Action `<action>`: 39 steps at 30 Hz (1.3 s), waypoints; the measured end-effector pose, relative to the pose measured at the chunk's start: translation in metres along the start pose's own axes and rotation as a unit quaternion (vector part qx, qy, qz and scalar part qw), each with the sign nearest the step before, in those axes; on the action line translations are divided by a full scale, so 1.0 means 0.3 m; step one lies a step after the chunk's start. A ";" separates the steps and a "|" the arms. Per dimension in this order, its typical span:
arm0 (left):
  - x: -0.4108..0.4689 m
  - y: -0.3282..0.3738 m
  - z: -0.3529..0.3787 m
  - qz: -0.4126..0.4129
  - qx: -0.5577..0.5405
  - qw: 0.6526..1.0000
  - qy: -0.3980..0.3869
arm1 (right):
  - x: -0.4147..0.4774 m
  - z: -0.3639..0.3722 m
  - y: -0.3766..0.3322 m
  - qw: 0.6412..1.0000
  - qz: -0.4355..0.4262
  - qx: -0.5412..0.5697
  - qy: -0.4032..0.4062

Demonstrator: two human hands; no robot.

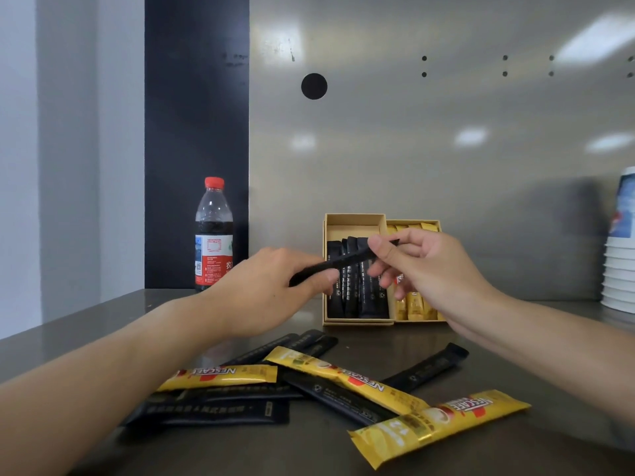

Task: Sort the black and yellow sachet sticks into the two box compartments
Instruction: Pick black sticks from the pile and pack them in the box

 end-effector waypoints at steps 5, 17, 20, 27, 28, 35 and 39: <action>0.001 -0.004 0.035 -0.041 -0.200 0.979 -0.026 | -0.001 -0.035 0.001 0.998 0.017 -0.045 0.029; 0.011 -0.051 -0.019 -0.081 -0.266 0.960 0.028 | 0.012 -0.019 0.017 1.000 0.012 0.006 -0.006; 0.012 -0.048 -0.041 -0.062 -0.290 0.953 0.056 | 0.007 0.005 0.047 0.999 0.020 -0.015 -0.042; 0.006 -0.050 -0.002 -0.052 -0.206 0.977 0.016 | 0.038 -0.047 -0.007 0.999 -0.019 0.023 0.016; 0.004 -0.060 -0.002 -0.059 -0.189 0.980 0.019 | 0.045 -0.064 -0.016 0.999 -0.025 0.005 0.029; -0.005 -0.103 0.004 -0.094 -0.028 0.995 0.011 | 0.066 -0.065 -0.010 0.973 -0.082 -0.217 0.005; -0.016 -0.115 0.044 -0.109 0.009 0.994 -0.025 | 0.090 0.021 -0.062 0.931 -0.137 -0.335 -0.052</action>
Point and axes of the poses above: each hand's wrist, its own x-axis towards the middle knuckle, its own z-axis out of the palm, y = z × x, the point moved 9 cm from there along x, towards the middle knuckle, and after that the axes turned 2 degrees about y, right-handed, at the moved point
